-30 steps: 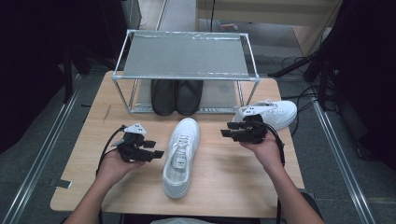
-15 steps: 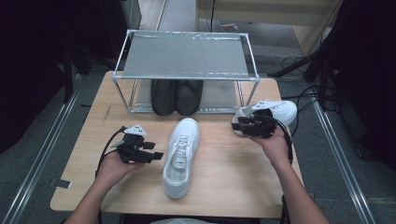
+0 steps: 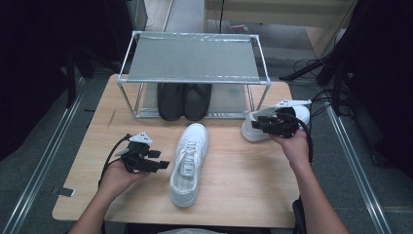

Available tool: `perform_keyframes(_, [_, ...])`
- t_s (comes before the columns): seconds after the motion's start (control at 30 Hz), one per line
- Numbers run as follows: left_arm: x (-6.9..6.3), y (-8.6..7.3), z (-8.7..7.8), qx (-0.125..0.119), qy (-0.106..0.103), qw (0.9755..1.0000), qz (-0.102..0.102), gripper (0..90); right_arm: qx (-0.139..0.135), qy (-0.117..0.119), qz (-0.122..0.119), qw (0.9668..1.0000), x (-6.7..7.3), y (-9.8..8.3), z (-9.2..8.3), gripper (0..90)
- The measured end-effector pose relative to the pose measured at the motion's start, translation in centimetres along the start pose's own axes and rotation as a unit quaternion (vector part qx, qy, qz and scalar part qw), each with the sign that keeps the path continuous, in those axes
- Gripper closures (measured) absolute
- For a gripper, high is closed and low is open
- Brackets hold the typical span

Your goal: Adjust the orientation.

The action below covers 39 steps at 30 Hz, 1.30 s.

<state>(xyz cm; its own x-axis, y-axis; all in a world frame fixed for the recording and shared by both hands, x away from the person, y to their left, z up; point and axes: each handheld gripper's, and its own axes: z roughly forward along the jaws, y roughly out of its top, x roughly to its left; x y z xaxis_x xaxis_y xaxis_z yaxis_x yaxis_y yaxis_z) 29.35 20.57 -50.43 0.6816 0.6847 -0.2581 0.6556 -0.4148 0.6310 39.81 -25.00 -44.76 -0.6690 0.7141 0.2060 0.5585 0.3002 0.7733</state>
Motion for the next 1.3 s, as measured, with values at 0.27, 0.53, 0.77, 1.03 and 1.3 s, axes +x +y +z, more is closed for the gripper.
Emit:
perform_keyframes(0.27, [0.1, -0.1, 0.1, 0.005, -0.001, 1.0, -0.003, 39.1, 0.041, -0.011, 0.009, 0.9991, -1.4, -0.1, 2.1, 60.9])
perform_keyframes(0.53, [0.1, -0.2, 0.1, 0.006, 0.0, 1.0, -0.007, 39.1, 0.099, 0.002, -0.005, 0.995, -1.4, -0.3, 6.1, 67.1])
perform_keyframes(0.77, [0.1, -0.2, 0.2, 0.011, 0.0, 0.9999, -0.004, 39.1, 0.109, 0.003, -0.012, 0.994, -1.4, -0.6, 6.8, 70.8])
perform_keyframes(1.03, [0.3, -0.3, 0.0, 0.003, 0.001, 1.0, -0.008, 39.1, 0.12, 0.007, -0.013, 0.9927, -1.2, -0.5, 6.5, 75.9])
perform_keyframes(1.3, [0.7, 0.0, 0.0, 0.003, 0.0, 1.0, -0.007, 39.2, 0.123, -0.014, -0.048, 0.9912, 0.0, -0.1, 5.1, 76.9])
